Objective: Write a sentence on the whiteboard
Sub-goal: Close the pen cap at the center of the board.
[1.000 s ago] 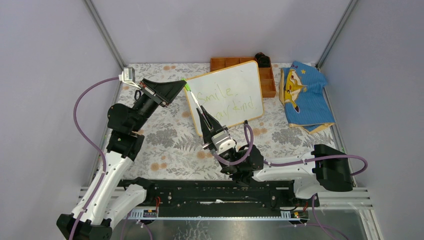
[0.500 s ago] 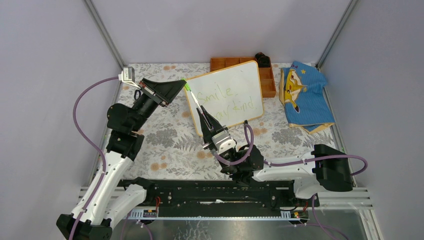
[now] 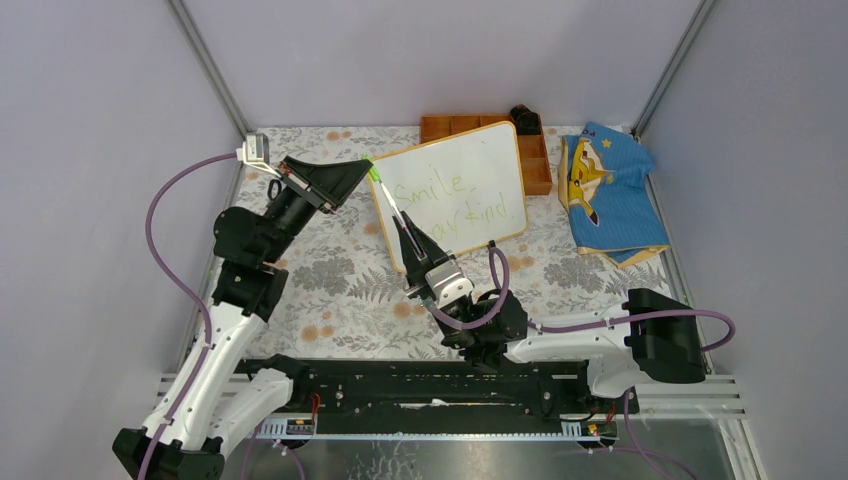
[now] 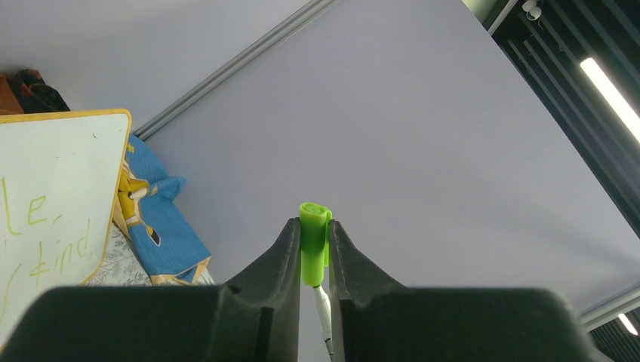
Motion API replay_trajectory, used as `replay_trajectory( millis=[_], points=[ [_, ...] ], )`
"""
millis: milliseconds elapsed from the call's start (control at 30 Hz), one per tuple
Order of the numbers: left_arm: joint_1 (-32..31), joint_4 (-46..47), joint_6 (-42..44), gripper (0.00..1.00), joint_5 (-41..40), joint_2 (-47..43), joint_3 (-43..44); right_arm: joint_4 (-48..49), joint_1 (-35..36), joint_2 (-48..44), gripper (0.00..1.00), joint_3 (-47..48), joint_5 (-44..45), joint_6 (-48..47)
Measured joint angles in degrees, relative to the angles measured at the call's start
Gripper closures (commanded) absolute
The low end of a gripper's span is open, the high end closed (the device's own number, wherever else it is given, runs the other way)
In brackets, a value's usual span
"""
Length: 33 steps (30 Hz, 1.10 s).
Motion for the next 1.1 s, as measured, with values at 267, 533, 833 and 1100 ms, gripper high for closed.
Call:
replay_trajectory(
  millis=[267, 533, 833, 1100],
  points=[
    [0.0, 0.04, -0.04, 1.0, 0.17, 0.0, 0.0, 0.0, 0.0, 0.0, 1.0, 0.0, 0.0, 0.2],
    [0.0, 0.2, -0.42, 1.0, 0.24, 0.0, -0.02, 0.02, 0.0, 0.0, 1.0, 0.07, 0.02, 0.22],
    [-0.07, 0.31, -0.66, 1.0, 0.31, -0.02, -0.07, 0.0, 0.0, 0.35, 1.0, 0.44, 0.0, 0.2],
    [-0.39, 0.39, -1.25, 1.0, 0.76, -0.44, -0.42, 0.0, 0.0, 0.5, 1.0, 1.03, -0.02, 0.2]
  ],
)
